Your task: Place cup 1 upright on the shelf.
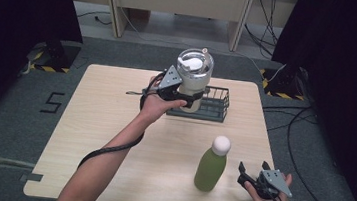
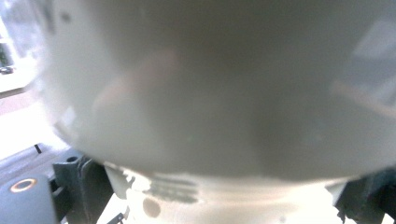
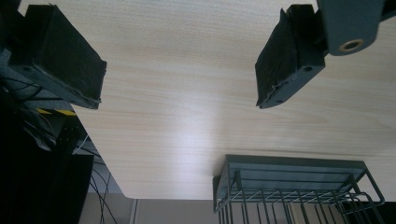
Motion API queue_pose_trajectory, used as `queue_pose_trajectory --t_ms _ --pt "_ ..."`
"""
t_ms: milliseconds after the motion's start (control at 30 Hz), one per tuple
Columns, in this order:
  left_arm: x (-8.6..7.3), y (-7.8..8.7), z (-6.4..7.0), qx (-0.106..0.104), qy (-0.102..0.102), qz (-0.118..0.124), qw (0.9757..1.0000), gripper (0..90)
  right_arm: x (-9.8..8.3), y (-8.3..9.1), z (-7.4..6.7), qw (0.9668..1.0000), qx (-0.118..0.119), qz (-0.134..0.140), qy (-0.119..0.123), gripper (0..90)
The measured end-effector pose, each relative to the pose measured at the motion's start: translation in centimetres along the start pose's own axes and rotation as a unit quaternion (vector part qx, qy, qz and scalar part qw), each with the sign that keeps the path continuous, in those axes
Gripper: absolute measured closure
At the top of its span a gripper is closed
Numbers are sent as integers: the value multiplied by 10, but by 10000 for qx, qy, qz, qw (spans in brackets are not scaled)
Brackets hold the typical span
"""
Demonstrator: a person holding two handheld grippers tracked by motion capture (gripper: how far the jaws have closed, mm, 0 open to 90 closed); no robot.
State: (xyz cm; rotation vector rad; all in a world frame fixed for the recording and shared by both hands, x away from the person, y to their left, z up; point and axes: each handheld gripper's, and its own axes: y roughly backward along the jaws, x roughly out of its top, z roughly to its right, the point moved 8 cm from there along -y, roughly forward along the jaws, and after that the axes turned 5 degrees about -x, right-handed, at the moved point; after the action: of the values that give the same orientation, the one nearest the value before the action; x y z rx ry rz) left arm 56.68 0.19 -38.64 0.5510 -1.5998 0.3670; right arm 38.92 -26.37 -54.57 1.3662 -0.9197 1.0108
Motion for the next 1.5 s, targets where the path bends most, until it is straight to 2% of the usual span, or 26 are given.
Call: queue_pose_trajectory --t_ms 333,367,433,533,633,667,733,767,1200,1267,1300,1500 --pt "7 -4 -4 17 -53 15 10000 91 0 0 0 10000 1 7 -18 159" --pt "7 -5 -1 -57 71 -7 10000 91 0 0 0 10000 6 6 -17 159" --pt "8 -5 -2 -53 56 -12 10000 91 0 0 0 10000 8 3 -16 159" --pt "12 -6 -6 45 -69 11 10000 91 0 0 0 10000 10 6 -15 159" --pt "13 -8 -7 52 -46 13 10000 91 0 0 0 10000 12 -1 14 159" --pt "12 -8 -5 -18 64 -8 10000 91 0 0 0 10000 14 -4 14 159" --pt "13 -9 -6 -3 70 -8 10000 92 0 0 0 10000 15 -6 3 159" --pt "14 -9 -9 72 -8 11 10000 92 0 0 0 10000 14 -8 -10 159" --pt "16 -14 -15 146 -28 -42 9999 91 0 0 0 10000 23 -19 17 159" --pt "13 -16 -14 114 159 -98 9998 91 0 0 0 10000 22 -18 15 159" --pt "14 -16 -16 127 52 -70 9999 91 0 0 0 10000 22 -19 10 159" --pt "13 -20 -22 185 92 -94 9997 91 0 0 -1 10000 29 -21 8 159"
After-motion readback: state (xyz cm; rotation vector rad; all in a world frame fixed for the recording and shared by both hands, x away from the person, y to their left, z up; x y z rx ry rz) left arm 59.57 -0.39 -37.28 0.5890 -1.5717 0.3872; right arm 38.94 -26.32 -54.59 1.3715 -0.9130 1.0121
